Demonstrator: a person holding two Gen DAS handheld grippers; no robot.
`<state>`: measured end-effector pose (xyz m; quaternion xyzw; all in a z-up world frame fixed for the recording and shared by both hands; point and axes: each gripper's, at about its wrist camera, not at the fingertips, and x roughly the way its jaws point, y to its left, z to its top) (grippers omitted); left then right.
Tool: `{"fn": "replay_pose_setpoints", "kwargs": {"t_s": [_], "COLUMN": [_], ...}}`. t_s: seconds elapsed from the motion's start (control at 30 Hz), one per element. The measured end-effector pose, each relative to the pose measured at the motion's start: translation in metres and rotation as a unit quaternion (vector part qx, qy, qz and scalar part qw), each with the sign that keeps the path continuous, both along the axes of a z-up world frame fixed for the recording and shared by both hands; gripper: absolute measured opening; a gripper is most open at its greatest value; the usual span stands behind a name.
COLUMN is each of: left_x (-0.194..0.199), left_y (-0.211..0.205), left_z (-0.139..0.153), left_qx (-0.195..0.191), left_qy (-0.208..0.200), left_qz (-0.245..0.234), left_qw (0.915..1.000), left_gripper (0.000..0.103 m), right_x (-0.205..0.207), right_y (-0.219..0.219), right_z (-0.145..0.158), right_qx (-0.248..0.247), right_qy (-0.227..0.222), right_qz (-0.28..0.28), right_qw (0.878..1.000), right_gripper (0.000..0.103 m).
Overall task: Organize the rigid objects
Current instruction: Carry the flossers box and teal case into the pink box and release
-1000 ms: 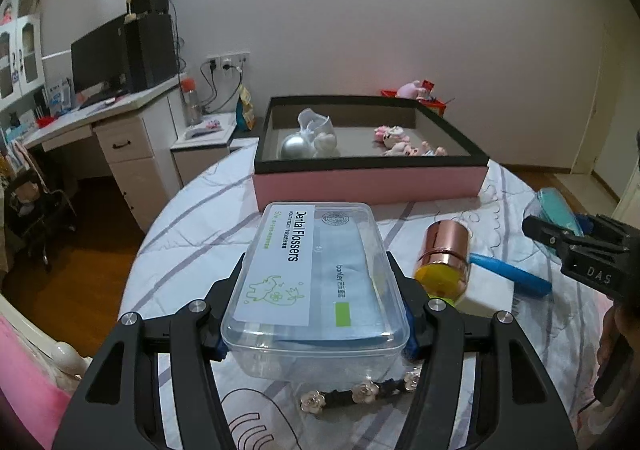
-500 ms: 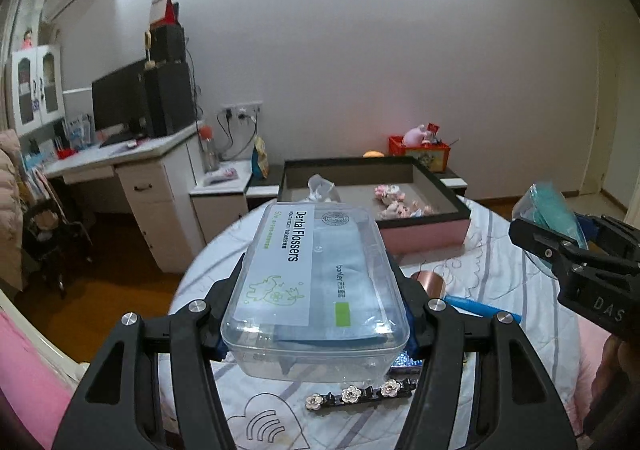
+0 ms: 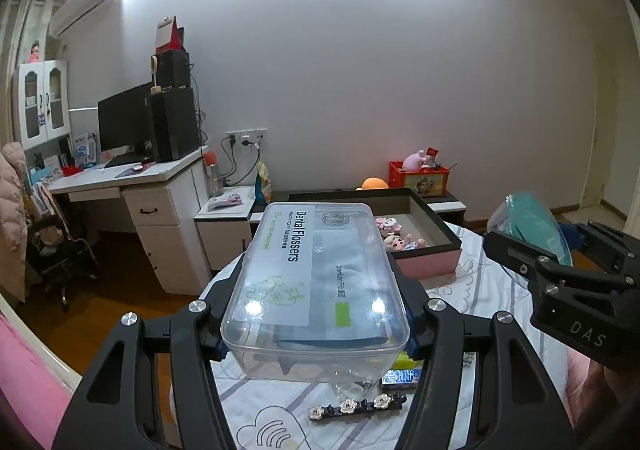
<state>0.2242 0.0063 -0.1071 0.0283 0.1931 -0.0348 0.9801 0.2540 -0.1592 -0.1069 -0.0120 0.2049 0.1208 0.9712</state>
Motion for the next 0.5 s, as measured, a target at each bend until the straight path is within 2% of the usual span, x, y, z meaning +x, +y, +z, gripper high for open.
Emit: {"fn": "replay_pose_setpoints", "kwargs": {"t_s": [0.27, 0.5], "left_x": [0.019, 0.062], "left_y": [-0.002, -0.005], "left_z": [0.011, 0.02], "left_qx": [-0.001, -0.004], "left_qy": [-0.022, -0.034], "left_qz": [0.004, 0.002], "left_qw": [0.9998, 0.9994], "left_gripper": [0.062, 0.062], "right_x": [0.019, 0.054], "right_y": [0.001, 0.001], "right_z": [0.004, 0.009], "right_qx": [-0.004, -0.008], "right_qy": [-0.004, -0.008], "right_qz": [0.004, 0.003], "right_qw": [1.0, 1.0], "right_gripper": [0.056, 0.056]}}
